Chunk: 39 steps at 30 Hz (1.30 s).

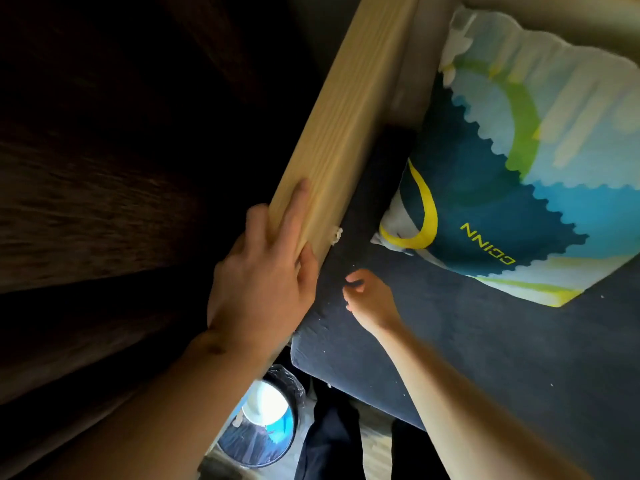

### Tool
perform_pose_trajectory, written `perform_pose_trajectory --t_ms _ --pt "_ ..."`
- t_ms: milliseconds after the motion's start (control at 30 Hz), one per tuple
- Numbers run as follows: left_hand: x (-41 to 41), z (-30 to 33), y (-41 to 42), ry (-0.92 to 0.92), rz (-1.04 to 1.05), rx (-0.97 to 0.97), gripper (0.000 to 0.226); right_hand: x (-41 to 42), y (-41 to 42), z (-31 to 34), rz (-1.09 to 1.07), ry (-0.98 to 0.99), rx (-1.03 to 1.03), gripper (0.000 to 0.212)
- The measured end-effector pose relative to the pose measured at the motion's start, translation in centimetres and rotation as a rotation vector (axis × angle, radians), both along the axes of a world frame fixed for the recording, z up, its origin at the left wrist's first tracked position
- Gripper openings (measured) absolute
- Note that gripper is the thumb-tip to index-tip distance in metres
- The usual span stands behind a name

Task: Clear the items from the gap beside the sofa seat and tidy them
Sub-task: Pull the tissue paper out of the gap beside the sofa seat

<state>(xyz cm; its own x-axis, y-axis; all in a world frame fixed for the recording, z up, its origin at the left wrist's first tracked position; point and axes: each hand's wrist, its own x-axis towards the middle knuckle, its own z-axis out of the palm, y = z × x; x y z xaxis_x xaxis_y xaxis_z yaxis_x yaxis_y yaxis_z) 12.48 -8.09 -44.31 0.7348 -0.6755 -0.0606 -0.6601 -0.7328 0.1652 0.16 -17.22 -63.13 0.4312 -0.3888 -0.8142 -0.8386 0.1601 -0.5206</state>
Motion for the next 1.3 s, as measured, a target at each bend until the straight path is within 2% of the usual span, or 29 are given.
perform_pose_trajectory --t_ms 133,200,367,467,533,700,1000,1100,1200,1300 --pt "0.0 -0.3 0.1 0.002 0.014 0.022 0.072 3.9 -0.2 -3.1 0.041 -0.013 -0.056 0.059" --pt "0.0 -0.4 0.3 -0.001 0.014 0.023 0.072 5.9 -0.4 -4.2 0.077 -0.051 -0.111 0.063" --pt "0.0 -0.7 0.3 0.025 0.039 -0.019 0.070 7.5 -0.5 -6.0 0.247 -0.049 -0.370 0.059" --pt "-0.1 -0.6 0.2 0.048 0.045 -0.037 0.071 7.7 -0.9 -6.7 0.373 -0.003 -0.440 0.055" --pt "-0.1 -0.5 0.3 0.055 0.035 -0.034 0.072 8.2 -1.4 -7.1 0.448 0.021 -0.481 0.046" --pt "0.0 -0.9 0.4 0.071 0.059 -0.030 0.077 8.8 -2.8 -7.5 0.545 0.039 -0.533 0.024" --pt "0.0 -0.3 0.0 0.094 0.055 -0.026 0.076 9.5 -3.4 -7.3 0.649 0.038 -0.578 0.017" --pt "0.0 0.0 -0.1 0.095 0.047 -0.025 0.074 8.4 -3.9 -7.4 0.520 -0.086 -0.478 0.020" --pt "-0.2 0.4 -0.4 0.085 0.039 -0.031 0.071 5.1 -3.7 -6.4 0.202 -0.204 -0.332 0.016" --pt "0.0 0.4 -0.3 0.072 0.037 -0.022 0.075 1.2 -2.8 -3.9 -0.122 -0.235 -0.174 0.018"
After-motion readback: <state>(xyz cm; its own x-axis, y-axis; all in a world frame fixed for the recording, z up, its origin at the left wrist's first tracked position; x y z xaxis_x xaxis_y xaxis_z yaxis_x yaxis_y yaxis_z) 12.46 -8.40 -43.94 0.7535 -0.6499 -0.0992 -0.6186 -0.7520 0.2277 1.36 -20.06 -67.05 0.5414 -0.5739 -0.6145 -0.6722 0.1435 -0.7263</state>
